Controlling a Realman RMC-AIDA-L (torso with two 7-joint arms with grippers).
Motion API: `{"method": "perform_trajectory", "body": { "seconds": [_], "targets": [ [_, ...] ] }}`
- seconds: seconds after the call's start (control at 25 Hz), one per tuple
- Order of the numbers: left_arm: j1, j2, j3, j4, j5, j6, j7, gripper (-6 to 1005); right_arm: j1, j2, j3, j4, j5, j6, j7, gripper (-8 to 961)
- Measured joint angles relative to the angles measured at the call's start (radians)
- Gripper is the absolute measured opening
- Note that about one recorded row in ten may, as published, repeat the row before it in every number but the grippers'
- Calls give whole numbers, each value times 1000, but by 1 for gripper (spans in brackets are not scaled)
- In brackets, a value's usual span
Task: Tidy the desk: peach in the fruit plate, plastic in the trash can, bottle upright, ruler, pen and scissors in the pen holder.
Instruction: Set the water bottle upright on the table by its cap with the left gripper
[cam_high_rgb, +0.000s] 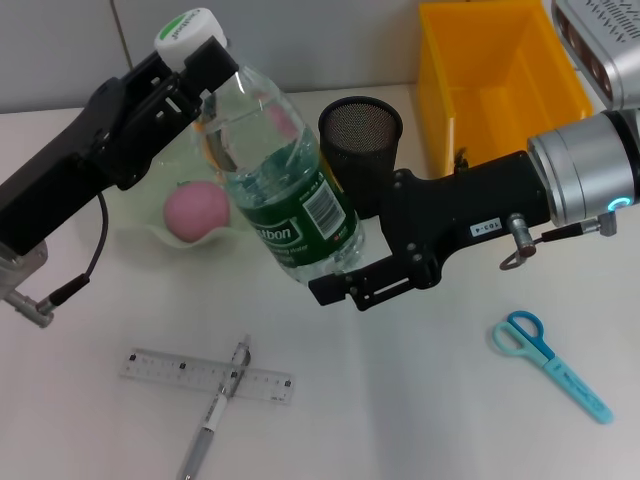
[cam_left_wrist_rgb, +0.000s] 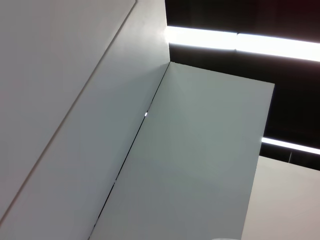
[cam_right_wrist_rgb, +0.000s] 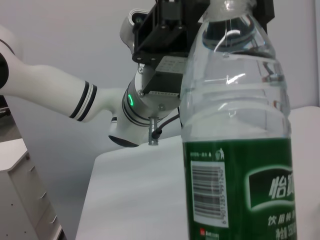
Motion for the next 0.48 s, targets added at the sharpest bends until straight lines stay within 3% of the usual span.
{"method": "perform_trajectory", "body": {
  "seconds": [0.48],
  "targets": [
    [3,0,0,1,-3,2,0,447,-13,0,-1,2,-4,-1,1,777]
  ]
}}
